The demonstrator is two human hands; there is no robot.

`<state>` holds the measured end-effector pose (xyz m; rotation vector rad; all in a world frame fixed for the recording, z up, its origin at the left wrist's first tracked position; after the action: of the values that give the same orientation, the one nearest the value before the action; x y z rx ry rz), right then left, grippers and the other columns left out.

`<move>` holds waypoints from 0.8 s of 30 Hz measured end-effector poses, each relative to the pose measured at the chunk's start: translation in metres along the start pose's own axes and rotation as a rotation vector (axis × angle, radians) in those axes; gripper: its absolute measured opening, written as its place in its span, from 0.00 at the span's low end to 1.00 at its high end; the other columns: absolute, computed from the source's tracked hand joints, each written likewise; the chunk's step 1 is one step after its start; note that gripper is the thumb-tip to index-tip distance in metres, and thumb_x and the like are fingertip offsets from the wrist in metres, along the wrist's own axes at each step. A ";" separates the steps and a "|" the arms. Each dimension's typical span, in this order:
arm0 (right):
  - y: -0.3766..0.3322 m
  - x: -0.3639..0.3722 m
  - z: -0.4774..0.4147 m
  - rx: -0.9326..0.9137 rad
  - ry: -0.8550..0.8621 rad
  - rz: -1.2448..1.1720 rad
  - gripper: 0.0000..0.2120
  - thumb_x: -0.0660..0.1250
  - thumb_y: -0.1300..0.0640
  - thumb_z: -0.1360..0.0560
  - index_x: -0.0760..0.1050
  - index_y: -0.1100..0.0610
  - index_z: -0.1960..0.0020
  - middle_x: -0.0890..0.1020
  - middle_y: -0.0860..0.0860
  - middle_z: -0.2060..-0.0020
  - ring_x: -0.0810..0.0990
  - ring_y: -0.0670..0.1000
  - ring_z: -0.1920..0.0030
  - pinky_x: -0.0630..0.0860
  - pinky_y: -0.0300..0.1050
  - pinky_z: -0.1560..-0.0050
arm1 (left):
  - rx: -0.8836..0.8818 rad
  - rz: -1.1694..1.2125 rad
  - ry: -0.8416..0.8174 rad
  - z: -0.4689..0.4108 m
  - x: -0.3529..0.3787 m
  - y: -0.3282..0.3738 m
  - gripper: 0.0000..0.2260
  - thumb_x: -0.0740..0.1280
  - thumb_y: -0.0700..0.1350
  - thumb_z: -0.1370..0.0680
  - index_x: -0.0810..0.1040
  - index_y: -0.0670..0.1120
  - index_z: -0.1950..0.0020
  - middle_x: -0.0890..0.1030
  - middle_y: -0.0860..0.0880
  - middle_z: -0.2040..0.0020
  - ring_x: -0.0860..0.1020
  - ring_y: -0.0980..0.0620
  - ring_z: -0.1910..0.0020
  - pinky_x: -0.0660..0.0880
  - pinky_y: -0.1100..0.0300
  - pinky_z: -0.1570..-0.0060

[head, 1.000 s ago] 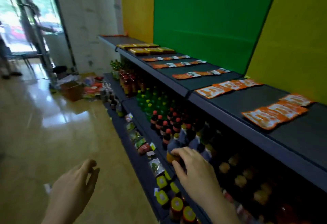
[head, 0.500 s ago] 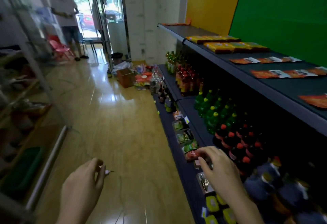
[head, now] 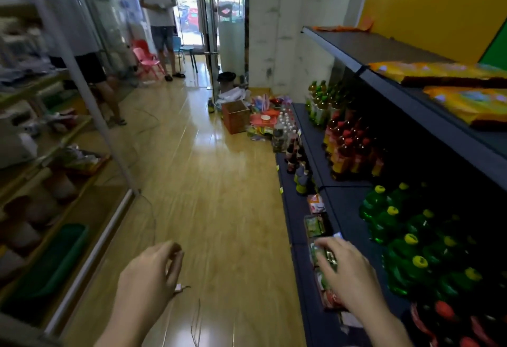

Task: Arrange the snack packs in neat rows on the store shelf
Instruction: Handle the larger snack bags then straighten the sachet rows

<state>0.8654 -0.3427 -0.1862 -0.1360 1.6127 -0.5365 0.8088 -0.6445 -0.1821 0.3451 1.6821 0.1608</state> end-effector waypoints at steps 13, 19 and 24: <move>-0.035 0.034 -0.276 -0.136 -0.038 -0.049 0.13 0.59 0.51 0.22 0.72 0.48 0.38 0.76 0.40 0.43 0.73 0.43 0.41 0.69 0.36 0.46 | -0.254 -0.095 -0.101 -0.227 0.047 -0.031 0.08 0.61 0.54 0.23 0.76 0.55 0.48 0.77 0.58 0.60 0.73 0.61 0.63 0.66 0.71 0.70; -0.049 0.047 -0.404 -0.056 -0.028 -0.037 0.12 0.59 0.50 0.22 0.72 0.47 0.39 0.76 0.40 0.43 0.73 0.43 0.40 0.71 0.38 0.46 | -0.143 0.035 -0.116 -0.386 0.063 -0.035 0.06 0.62 0.52 0.23 0.76 0.55 0.49 0.80 0.56 0.55 0.77 0.57 0.57 0.75 0.64 0.64; -0.059 0.040 -0.502 0.047 0.074 -0.086 0.11 0.61 0.52 0.23 0.75 0.49 0.41 0.77 0.42 0.46 0.76 0.44 0.45 0.74 0.40 0.49 | 0.024 0.032 -0.041 -0.525 0.068 -0.016 0.08 0.62 0.52 0.23 0.78 0.51 0.52 0.82 0.52 0.56 0.80 0.51 0.57 0.77 0.58 0.62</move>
<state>0.3624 -0.2807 -0.1871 -0.1521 1.6706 -0.6517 0.2817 -0.5892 -0.1761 0.3912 1.6401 0.1568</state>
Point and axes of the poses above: each hand's wrist, its own z-axis away from the middle knuckle, its own x-axis out of the palm, y = z × x, the point moved 1 cm from there along -z, towards the middle knuckle
